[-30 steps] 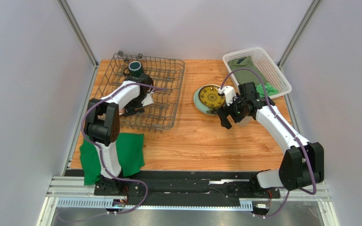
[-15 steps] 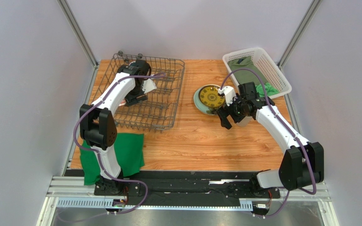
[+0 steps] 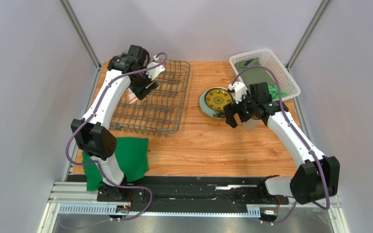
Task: Unload the mixed dishes from the dish rack
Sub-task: Pick up the bowl from the dish rack.
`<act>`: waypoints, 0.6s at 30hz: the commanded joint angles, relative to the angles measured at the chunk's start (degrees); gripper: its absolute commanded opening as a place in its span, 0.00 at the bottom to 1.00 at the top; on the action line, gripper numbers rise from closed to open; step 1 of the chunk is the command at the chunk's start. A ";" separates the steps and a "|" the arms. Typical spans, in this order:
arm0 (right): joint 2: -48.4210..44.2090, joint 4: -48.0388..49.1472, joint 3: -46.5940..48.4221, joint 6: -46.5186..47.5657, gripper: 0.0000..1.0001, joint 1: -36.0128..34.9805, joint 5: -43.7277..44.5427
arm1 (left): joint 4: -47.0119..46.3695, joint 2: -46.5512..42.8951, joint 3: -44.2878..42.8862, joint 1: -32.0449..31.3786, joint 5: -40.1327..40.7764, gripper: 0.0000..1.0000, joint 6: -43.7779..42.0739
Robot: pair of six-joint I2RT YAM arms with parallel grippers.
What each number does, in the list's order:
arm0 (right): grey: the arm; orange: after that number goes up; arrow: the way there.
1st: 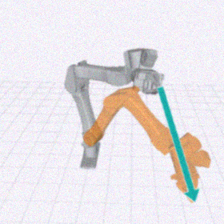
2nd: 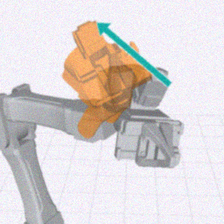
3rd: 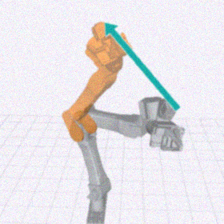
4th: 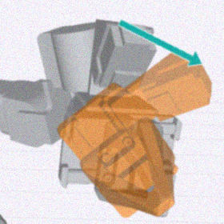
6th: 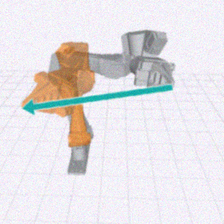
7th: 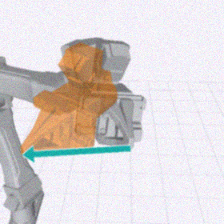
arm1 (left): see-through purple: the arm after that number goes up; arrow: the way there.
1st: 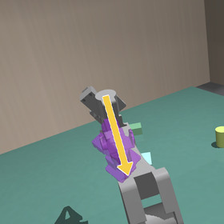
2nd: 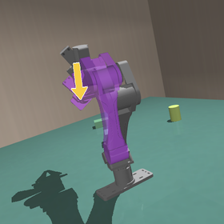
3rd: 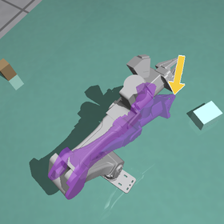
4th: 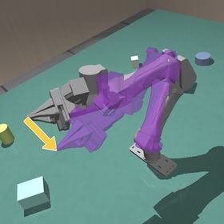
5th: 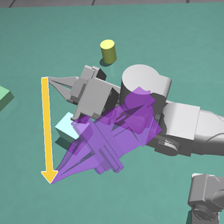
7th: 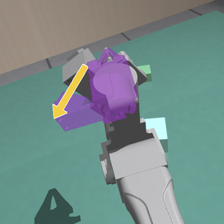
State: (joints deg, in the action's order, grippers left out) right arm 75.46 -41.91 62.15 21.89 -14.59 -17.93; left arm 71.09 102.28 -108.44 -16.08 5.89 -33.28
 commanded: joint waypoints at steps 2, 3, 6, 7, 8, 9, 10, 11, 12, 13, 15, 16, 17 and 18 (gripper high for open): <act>-6.28 12.28 2.01 -8.96 0.99 -0.35 -1.58 | -1.21 -6.30 -4.76 0.17 -13.68 0.00 7.60; -6.64 15.16 1.92 -11.14 0.99 -0.35 -1.75 | -1.48 -6.74 -4.76 0.17 -15.28 0.00 8.31; -6.56 19.66 2.36 -15.63 0.95 -0.35 -3.07 | -3.32 -8.58 -4.50 0.17 -21.34 0.00 11.73; -6.21 20.46 2.71 -16.78 0.94 -0.35 -3.42 | -4.02 -8.85 -4.24 0.17 -22.66 0.00 12.61; -5.86 21.16 3.06 -17.84 0.93 -0.35 -4.12 | -5.33 -9.29 -4.06 0.17 -25.29 0.00 14.36; -5.16 22.82 3.59 -18.98 0.93 -0.35 -4.39 | -6.22 -10.07 -3.71 0.17 -26.79 0.00 15.34; -4.71 23.71 3.77 -20.82 0.92 -0.35 -4.74 | -7.18 -10.60 -2.66 0.17 -28.29 0.00 16.22; -4.27 24.67 3.85 -21.44 0.91 -0.35 -5.09 | -9.37 -11.13 -2.13 0.17 -31.00 0.00 18.05; -3.92 26.34 3.94 -23.10 0.90 -0.44 -5.27 | -10.26 -12.09 -1.60 0.17 -32.33 0.00 18.86; -3.22 27.22 4.03 -24.60 0.88 -0.35 -5.53 | -11.23 -12.54 -0.55 0.17 -34.52 0.00 19.73; -2.78 30.03 4.03 -25.84 0.87 -0.35 -6.15 | -14.21 -13.85 0.60 0.17 -36.64 0.00 22.11; -2.78 31.18 3.68 -26.45 0.87 -0.35 -6.24 | -15.36 -14.30 2.17 0.17 -38.39 0.00 22.99; -2.78 32.32 3.42 -27.42 0.87 -0.35 -6.58 | -17.80 -14.74 2.88 0.17 -39.28 0.00 24.73; -2.78 34.68 3.33 -28.04 0.87 -0.35 -6.94 | -18.96 -15.44 3.67 0.17 -40.25 0.00 25.71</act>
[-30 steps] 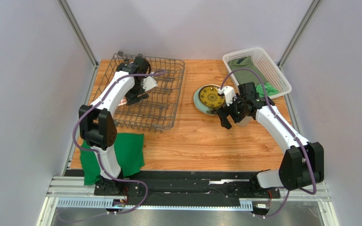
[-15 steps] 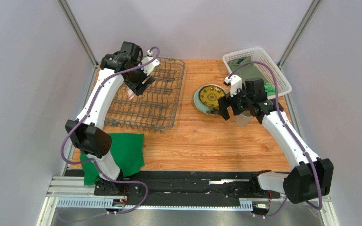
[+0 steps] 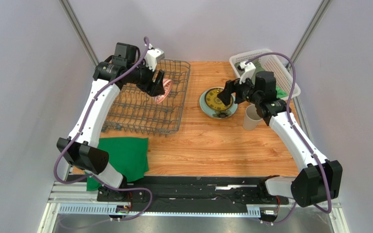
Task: Unload the mixed dishes from the dish rack
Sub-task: Pick up the bowl from the dish rack.
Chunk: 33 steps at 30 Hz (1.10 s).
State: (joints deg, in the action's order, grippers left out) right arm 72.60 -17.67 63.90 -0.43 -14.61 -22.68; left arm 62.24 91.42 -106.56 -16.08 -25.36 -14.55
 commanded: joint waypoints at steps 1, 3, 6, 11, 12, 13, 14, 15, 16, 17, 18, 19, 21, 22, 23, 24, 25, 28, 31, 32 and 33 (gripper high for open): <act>-0.17 11.51 1.41 -6.34 0.87 -0.42 -2.46 | -11.25 -4.75 3.02 0.17 -9.96 0.00 7.94; -0.44 14.49 1.05 -7.92 0.87 -0.42 -3.95 | -14.24 -5.28 4.16 0.17 -13.03 0.00 11.02; -0.53 16.96 1.05 -9.24 0.86 -0.85 -5.79 | -19.33 -6.16 7.24 0.17 -17.69 0.00 15.85; -0.70 19.69 1.23 -9.07 0.83 -2.87 -9.48 | -27.07 -5.90 11.46 0.17 -23.05 0.00 22.53; -0.36 19.78 1.58 -9.07 0.83 -3.75 -10.01 | -27.60 -5.64 11.64 0.17 -23.50 0.00 22.98; -0.18 19.69 2.01 -9.15 0.82 -4.19 -10.63 | -29.09 -5.37 12.25 0.17 -25.16 0.00 23.59; 0.17 19.61 2.28 -9.15 0.81 -4.63 -11.77 | -29.28 -5.20 12.34 0.17 -25.78 0.00 24.03; 0.70 19.60 2.63 -9.15 0.79 -5.59 -12.12 | -30.06 -5.02 12.52 0.17 -26.57 0.00 24.39; 0.96 19.60 2.90 -8.63 0.78 -6.13 -12.39 | -31.46 -4.85 13.13 0.17 -28.14 0.00 24.74; 1.23 19.60 3.07 -8.28 0.77 -6.74 -12.57 | -31.82 -5.02 13.31 0.17 -28.51 0.00 25.09; 1.40 19.52 3.25 -7.93 0.76 -8.05 -12.65 | -32.44 -5.02 13.66 0.17 -29.12 0.00 25.27; 1.75 19.52 3.68 -7.31 0.76 -8.59 -12.83 | -33.31 -5.11 14.19 0.17 -30.08 0.00 25.53; 2.28 18.82 4.21 -6.52 0.76 -10.34 -12.48 | -33.85 -5.37 14.72 0.17 -30.53 0.00 25.79; 2.81 18.64 4.83 -6.26 0.75 -10.78 -12.31 | -34.37 -5.55 15.24 0.17 -31.23 0.00 25.88; 3.07 18.46 5.09 -5.82 0.75 -11.22 -11.87 | -34.72 -5.63 15.42 0.17 -31.50 0.00 26.06; 3.34 18.20 5.44 -5.55 0.74 -11.92 -11.60 | -34.99 -5.90 15.77 0.17 -31.76 0.00 26.32; 3.77 18.11 5.97 -5.38 0.73 -12.28 -11.34 | -35.60 -5.90 16.29 0.08 -32.37 0.00 26.41; 5.09 17.93 7.02 -3.97 0.70 -13.42 -9.93 | -36.31 -6.16 17.09 0.08 -34.13 0.00 26.85; 5.97 15.65 7.73 -2.21 0.68 -14.57 -8.18 | -36.66 -6.51 17.88 0.08 -35.19 0.00 27.03; 6.24 15.56 7.91 -1.95 0.68 -14.74 -7.39 | -36.75 -6.60 18.14 -0.01 -35.19 0.00 26.85; 6.41 15.56 7.99 -1.69 0.68 -15.01 -6.95 | -36.84 -7.21 18.67 0.08 -35.10 0.00 26.76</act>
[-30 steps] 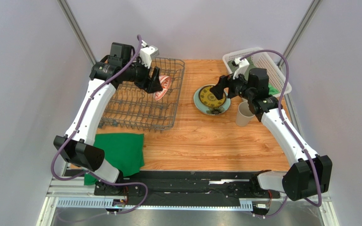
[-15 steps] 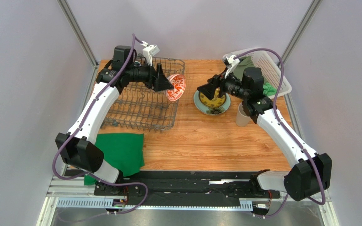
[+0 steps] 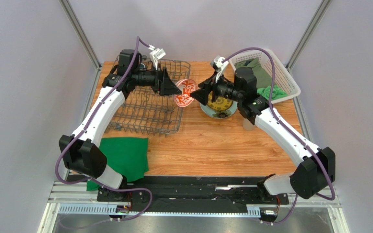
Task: Unload the mixed dishes from the dish rack
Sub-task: Pick up the bowl from the dish rack.
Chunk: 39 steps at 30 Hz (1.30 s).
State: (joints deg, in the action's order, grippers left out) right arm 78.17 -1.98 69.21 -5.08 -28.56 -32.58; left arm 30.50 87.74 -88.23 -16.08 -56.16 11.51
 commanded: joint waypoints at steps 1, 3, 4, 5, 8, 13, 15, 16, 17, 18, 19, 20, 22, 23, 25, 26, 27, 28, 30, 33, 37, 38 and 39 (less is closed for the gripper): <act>0.93 -0.22 2.68 3.06 0.68 -1.15 3.39 | -5.36 -3.89 0.60 -0.01 -4.31 0.00 0.54; 1.02 -0.31 2.51 3.85 0.68 -1.41 5.06 | -5.36 -4.77 1.39 -0.01 -4.13 0.00 0.45; 1.11 -0.31 2.60 4.20 0.68 -1.41 5.42 | -5.54 -5.12 1.65 -0.01 -4.04 0.00 0.45; 0.93 -0.39 2.51 4.46 0.68 -1.50 6.46 | -5.71 -5.30 1.83 -0.01 -4.04 0.00 0.45; 0.40 -0.31 2.07 4.91 0.68 -1.68 7.87 | -5.80 -6.27 2.62 0.08 -4.04 0.00 0.53; 0.14 -0.66 2.33 6.31 0.67 -1.85 8.41 | -6.60 -7.68 4.03 -0.01 -5.01 0.00 0.88; 0.31 -0.66 2.51 6.31 0.66 -1.94 8.06 | -7.12 -7.94 4.38 -0.01 -5.27 0.00 1.06; 0.49 -0.75 2.68 6.31 0.65 -2.03 7.88 | -7.30 -7.94 4.55 -0.10 -5.80 0.00 1.32; 0.49 -0.75 2.86 6.31 0.64 -2.20 7.71 | -7.39 -7.85 4.55 -0.10 -5.98 0.00 1.59; 0.58 -0.75 2.95 6.31 0.62 -2.38 7.62 | -7.91 -7.85 4.81 -0.18 -6.15 0.00 1.76; 0.75 -0.83 3.04 6.31 0.61 -2.38 7.36 | -8.00 -7.77 4.82 -0.45 -6.76 0.00 1.85; 0.75 -0.92 3.30 6.40 0.56 -2.64 7.18 | -8.09 -7.59 4.82 -0.53 -7.03 0.00 1.85; 1.11 -1.10 3.56 6.40 0.53 -2.73 6.57 | -8.26 -7.50 4.99 -0.97 -7.38 0.00 2.03; 1.11 -1.27 3.82 6.49 0.50 -2.91 6.39 | -8.27 -7.50 5.08 -1.06 -7.38 0.00 1.85; 1.19 -1.45 3.91 6.49 0.46 -3.00 6.04 | -8.35 -7.50 5.17 -1.24 -7.38 0.00 1.76; 1.19 -1.45 3.92 6.49 0.42 -3.17 5.86 | -8.35 -7.50 5.43 -1.41 -7.38 0.00 1.68; 1.28 -1.45 3.92 6.57 0.40 -3.17 5.77 | -8.53 -7.50 5.52 -1.33 -7.21 0.00 1.68; 1.28 -1.45 3.92 6.58 0.38 -3.26 5.60 | -8.70 -7.50 5.61 -1.41 -7.21 0.00 1.59; 1.37 -1.45 3.92 6.66 0.33 -3.52 5.42 | -9.05 -7.41 5.96 -1.41 -7.21 0.00 1.85; 1.55 -1.54 4.00 6.66 0.17 -3.79 5.24 | -9.49 -7.32 6.14 -1.41 -7.21 0.00 2.20; 1.72 -1.45 3.83 6.75 0.00 -3.88 5.07 | -9.93 -6.97 6.22 -1.41 -7.47 0.00 2.64; 1.81 -1.54 3.83 6.75 0.00 -3.88 5.07 | -10.28 -6.89 6.48 -1.41 -7.47 0.00 2.73; 1.72 -1.62 3.83 6.75 0.00 -3.88 5.07 | -10.37 -6.80 6.57 -1.41 -7.56 0.00 2.82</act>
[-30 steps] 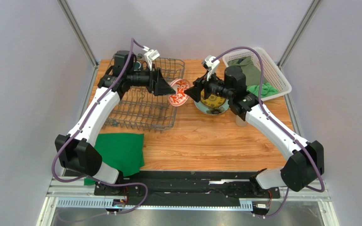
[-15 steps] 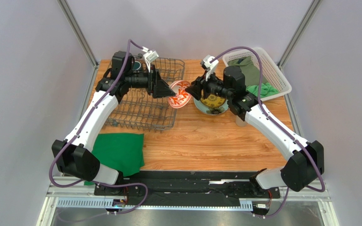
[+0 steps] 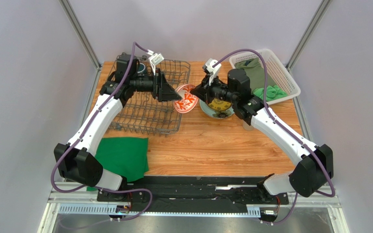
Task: Unload the mixed dishes from the dish rack
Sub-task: Pick up the bowl from the dish rack.
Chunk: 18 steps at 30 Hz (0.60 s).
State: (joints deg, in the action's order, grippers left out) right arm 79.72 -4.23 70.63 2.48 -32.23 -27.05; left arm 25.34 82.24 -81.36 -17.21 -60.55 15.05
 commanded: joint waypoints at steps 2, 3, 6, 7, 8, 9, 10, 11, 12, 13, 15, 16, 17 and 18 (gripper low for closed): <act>0.08 0.54 2.32 -0.64 0.00 -0.20 -0.46 | -5.04 -1.20 -0.29 -0.36 -3.25 0.04 -0.81; 0.08 0.45 2.32 -0.55 0.00 -0.20 -0.37 | -4.95 -1.11 -0.20 -0.28 -3.17 0.15 -1.07; -0.27 0.19 1.97 -0.02 0.00 -0.20 0.06 | -4.60 -1.64 -0.11 -0.28 -2.64 0.31 -1.78; -0.53 0.27 1.62 0.15 0.00 -0.20 0.15 | -4.51 -1.82 -0.03 -0.28 -2.55 0.34 -1.95; -0.71 0.19 1.53 0.33 0.00 -0.20 0.24 | -4.34 -1.99 -0.02 -0.28 -2.29 0.37 -2.04; -0.80 0.19 1.44 0.51 0.00 -0.20 0.33 | -4.16 -2.08 -0.02 -0.28 -2.29 0.42 -2.21; -1.06 0.01 1.35 0.59 0.00 -0.20 0.50 | -4.07 -2.17 -0.02 -0.36 -2.03 0.44 -2.30; -1.15 0.01 1.26 0.77 0.00 -0.29 0.50 | -3.81 -2.26 0.06 -0.28 -1.68 0.46 -2.65; -1.32 -0.08 1.18 0.86 0.00 -0.20 0.77 | -3.64 -2.34 0.06 -0.28 -1.58 0.51 -2.83; -1.50 -0.25 1.18 1.03 0.00 -0.20 0.86 | -3.37 -2.43 0.06 -0.28 -1.32 0.54 -3.09; -1.85 -0.34 0.91 1.39 0.00 -0.20 1.03 | -2.76 -2.52 0.06 -0.28 -0.71 0.64 -3.53; -2.11 -0.34 0.91 1.56 0.00 -0.20 1.03 | -2.06 -2.52 -0.11 -0.28 -0.36 0.66 -3.80; -2.29 -0.34 0.74 1.65 0.00 -0.12 1.12 | -1.88 -2.61 -0.11 -0.36 0.08 0.68 -4.41; -2.47 -0.34 0.65 1.91 0.00 -0.12 1.21 | -1.53 -2.61 -0.29 -0.28 0.35 0.69 -4.76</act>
State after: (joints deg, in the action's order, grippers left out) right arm 79.72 -5.10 70.63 3.62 -32.23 -26.65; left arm 25.58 82.24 -80.88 -17.28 -59.88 14.46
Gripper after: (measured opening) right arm 0.043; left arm 0.768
